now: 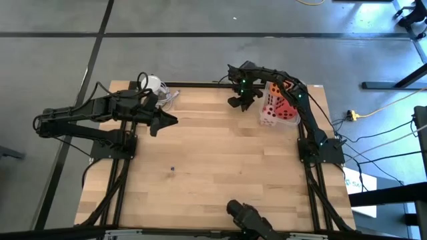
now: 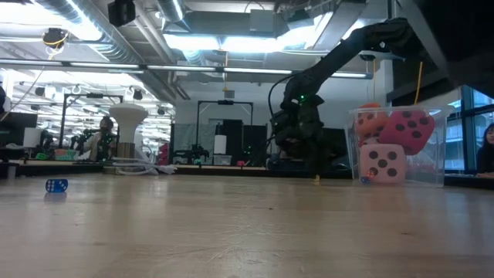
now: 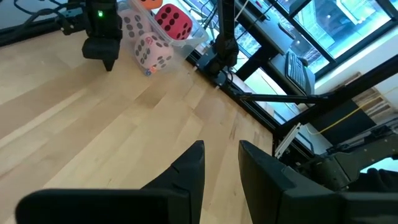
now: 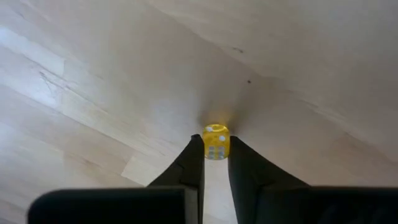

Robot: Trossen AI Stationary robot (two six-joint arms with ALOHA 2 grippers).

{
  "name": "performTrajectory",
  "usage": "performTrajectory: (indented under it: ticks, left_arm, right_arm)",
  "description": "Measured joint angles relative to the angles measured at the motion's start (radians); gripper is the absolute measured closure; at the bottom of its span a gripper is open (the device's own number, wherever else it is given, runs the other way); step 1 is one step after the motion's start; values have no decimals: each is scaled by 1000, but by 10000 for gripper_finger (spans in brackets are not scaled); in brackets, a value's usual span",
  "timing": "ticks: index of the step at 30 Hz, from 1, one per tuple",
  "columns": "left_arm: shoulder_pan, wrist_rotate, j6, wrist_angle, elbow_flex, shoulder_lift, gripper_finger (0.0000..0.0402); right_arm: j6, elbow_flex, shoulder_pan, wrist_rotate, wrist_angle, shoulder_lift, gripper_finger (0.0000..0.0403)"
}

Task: Pick & Place Dice
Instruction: Put the small yellow die into the container

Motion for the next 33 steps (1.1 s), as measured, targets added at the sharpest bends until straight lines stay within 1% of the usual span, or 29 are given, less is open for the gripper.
performTrajectory:
  ticks: [9, 12, 22, 28, 33]
  left_arm:
    - [0, 0, 8, 0, 0, 0, 311]
    - [0, 1, 8, 0, 0, 0, 311]
    - [0, 11, 16, -1, 0, 0, 311]
    - [0, 11, 19, -1, 0, 0, 311]
    - [0, 11, 31, -1, 0, 0, 311]
  right_arm:
    - [-79, 0, 31, -4, -84, 0, 360]
    - [-104, 0, 45, -25, -98, -2, 360]
    - [-185, 0, 109, -37, -140, -46, 360]
    - [-227, 0, 152, -44, -149, -67, 360]
    - [-231, 1, 167, -53, -128, -108, 360]
